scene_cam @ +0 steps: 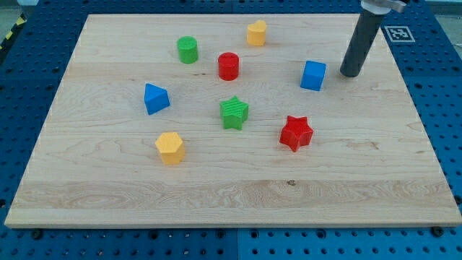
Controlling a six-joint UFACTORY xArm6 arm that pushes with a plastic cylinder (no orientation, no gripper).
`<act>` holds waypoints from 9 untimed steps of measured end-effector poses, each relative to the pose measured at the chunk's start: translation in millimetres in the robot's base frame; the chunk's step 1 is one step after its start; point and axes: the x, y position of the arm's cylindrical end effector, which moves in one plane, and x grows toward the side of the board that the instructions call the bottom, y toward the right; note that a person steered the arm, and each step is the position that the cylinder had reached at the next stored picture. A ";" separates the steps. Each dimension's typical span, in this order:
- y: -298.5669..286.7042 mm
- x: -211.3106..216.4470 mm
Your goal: Push blue cube vertical to the green circle
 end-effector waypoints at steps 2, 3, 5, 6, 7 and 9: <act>-31.4 3.0; -66.0 9.1; -144.2 16.6; -178.7 16.6; -212.6 16.6; -252.6 18.0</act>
